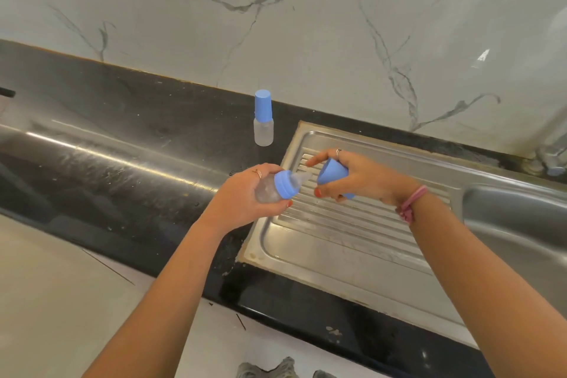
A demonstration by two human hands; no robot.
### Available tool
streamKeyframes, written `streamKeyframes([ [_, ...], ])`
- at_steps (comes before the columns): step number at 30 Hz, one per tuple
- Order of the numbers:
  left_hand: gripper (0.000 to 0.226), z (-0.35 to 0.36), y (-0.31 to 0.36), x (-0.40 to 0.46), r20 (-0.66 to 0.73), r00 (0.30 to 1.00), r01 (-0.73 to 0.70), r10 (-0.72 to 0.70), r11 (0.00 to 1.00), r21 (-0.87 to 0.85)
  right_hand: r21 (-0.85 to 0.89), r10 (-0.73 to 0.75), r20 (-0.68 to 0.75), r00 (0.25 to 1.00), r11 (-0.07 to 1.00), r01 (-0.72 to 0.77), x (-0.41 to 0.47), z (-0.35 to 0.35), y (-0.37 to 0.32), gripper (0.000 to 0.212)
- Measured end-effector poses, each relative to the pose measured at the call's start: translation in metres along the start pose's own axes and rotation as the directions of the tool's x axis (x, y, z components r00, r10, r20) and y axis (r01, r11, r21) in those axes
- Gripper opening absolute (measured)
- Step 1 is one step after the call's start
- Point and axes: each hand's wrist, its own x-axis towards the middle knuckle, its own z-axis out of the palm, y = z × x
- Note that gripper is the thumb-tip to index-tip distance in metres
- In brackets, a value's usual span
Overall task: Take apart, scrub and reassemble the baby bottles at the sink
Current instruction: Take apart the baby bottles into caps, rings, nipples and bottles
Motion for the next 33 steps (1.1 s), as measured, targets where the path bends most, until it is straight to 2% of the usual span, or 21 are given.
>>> streamKeyframes([
  [2,0.047,0.003,0.001,0.001,-0.035,0.999,-0.012,0.014,0.999,0.047,0.137,0.025,-0.082,0.996,0.990,-0.014,0.001,0.003,0.002,0.044],
  [5,0.049,0.008,0.005,0.002,-0.072,0.997,-0.010,0.019,0.993,0.120,0.294,0.133,-0.181,0.974,0.953,-0.076,0.005,0.012,0.006,0.058],
  [7,0.051,0.013,0.007,0.003,-0.109,0.994,-0.006,0.022,0.990,0.143,0.363,0.161,-0.150,0.976,0.927,-0.097,0.005,0.017,0.009,0.052],
  [9,0.057,0.018,0.008,0.004,-0.157,0.987,-0.001,0.027,0.987,0.163,0.421,0.124,-0.070,0.990,0.903,-0.083,0.002,0.022,0.009,0.038],
  [11,0.063,0.022,0.008,0.005,-0.204,0.978,0.011,0.032,0.979,0.202,0.437,0.073,-0.052,0.996,0.898,-0.043,0.001,0.029,0.010,0.044],
  [13,0.068,0.028,0.011,0.006,-0.253,0.966,0.022,0.044,0.968,0.251,0.399,0.078,-0.125,0.989,0.917,-0.022,0.003,0.042,0.009,0.053],
  [15,0.072,0.035,0.018,0.006,-0.297,0.953,0.030,0.055,0.961,0.275,0.369,0.099,-0.261,0.960,0.929,0.005,0.007,0.058,0.006,0.058],
  [17,0.077,0.041,0.024,0.006,-0.307,0.951,0.051,0.026,0.969,0.241,0.327,0.096,-0.413,0.905,0.944,0.049,0.010,0.070,0.006,0.053],
  [20,0.081,0.041,0.029,0.007,-0.287,0.957,0.078,-0.032,0.986,0.149,0.293,0.057,-0.478,0.877,0.951,0.098,0.012,0.074,0.006,0.035],
  [27,0.078,0.029,0.032,0.017,-0.192,0.980,0.070,-0.052,0.994,0.087,0.373,0.056,-0.419,0.906,0.921,0.115,0.006,0.066,-0.008,0.040],
  [33,0.074,0.023,0.031,0.021,-0.009,0.995,0.098,-0.099,0.992,-0.079,0.343,0.054,-0.403,0.914,0.934,0.096,0.000,0.061,-0.011,0.036],
])
